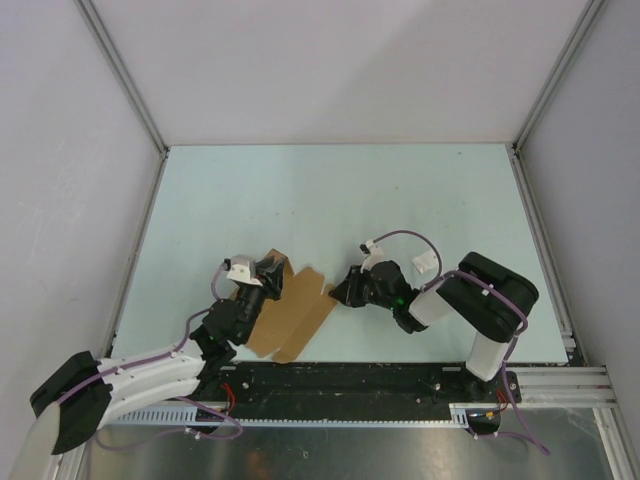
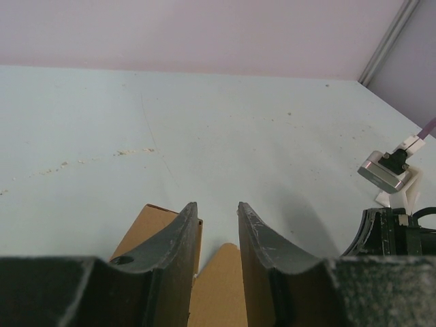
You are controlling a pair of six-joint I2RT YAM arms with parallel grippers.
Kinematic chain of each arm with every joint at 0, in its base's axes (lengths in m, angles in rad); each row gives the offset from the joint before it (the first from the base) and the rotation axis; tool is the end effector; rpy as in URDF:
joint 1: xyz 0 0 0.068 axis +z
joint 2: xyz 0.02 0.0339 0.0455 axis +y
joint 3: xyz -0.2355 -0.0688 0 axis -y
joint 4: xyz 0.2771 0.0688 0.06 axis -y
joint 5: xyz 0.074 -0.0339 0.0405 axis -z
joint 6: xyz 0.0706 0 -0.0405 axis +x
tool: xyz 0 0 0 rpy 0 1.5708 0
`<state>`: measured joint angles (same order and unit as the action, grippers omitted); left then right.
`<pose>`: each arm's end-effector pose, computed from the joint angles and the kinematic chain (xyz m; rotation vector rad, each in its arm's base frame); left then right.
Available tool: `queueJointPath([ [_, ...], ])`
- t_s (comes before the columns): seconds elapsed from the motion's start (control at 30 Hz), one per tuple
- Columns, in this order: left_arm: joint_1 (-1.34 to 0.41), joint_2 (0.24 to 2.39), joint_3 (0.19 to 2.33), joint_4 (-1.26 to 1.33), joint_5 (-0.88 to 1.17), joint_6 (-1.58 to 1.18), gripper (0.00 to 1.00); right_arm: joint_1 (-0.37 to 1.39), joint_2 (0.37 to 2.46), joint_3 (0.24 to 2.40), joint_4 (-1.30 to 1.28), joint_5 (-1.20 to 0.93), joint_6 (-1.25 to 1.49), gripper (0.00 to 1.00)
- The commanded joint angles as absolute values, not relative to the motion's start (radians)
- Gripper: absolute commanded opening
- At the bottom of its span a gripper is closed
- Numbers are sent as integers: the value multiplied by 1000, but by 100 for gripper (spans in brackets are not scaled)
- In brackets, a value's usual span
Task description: Fold the paper box
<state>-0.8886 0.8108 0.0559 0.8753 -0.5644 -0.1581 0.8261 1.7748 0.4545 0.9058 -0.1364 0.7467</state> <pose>0.1765 -0.1573 0.1541 0.0729 1.4827 -0.4413 0.2141 0.2464 0.0326 -0.1828 2.1642 1.1068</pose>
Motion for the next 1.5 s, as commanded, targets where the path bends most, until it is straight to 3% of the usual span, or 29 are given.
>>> queueJointPath([
  [0.0, -891, 789, -32, 896, -551, -176, 36, 839, 1717, 440, 773, -98, 680, 17],
  [0.17, -890, 762, -35, 893, -540, -181, 36, 816, 1622, 477, 678, -103, 628, 6],
  [0.33, -890, 730, -38, 888, -540, -183, 36, 772, 1433, 572, 391, -64, 502, 1],
  [0.67, -891, 701, -18, 871, -514, -193, 36, 603, 1284, 781, -36, -334, 391, 0],
  [1.07, -891, 640, -17, 824, -497, -196, 36, 543, 1328, 1099, -443, -439, 154, 0],
  [1.27, -891, 632, -8, 801, -479, -210, 36, 515, 1486, 1384, -732, -419, 3, 0],
  [1.47, -893, 634, -6, 792, -479, -213, 36, 506, 1566, 1520, -886, -417, -86, 0],
])
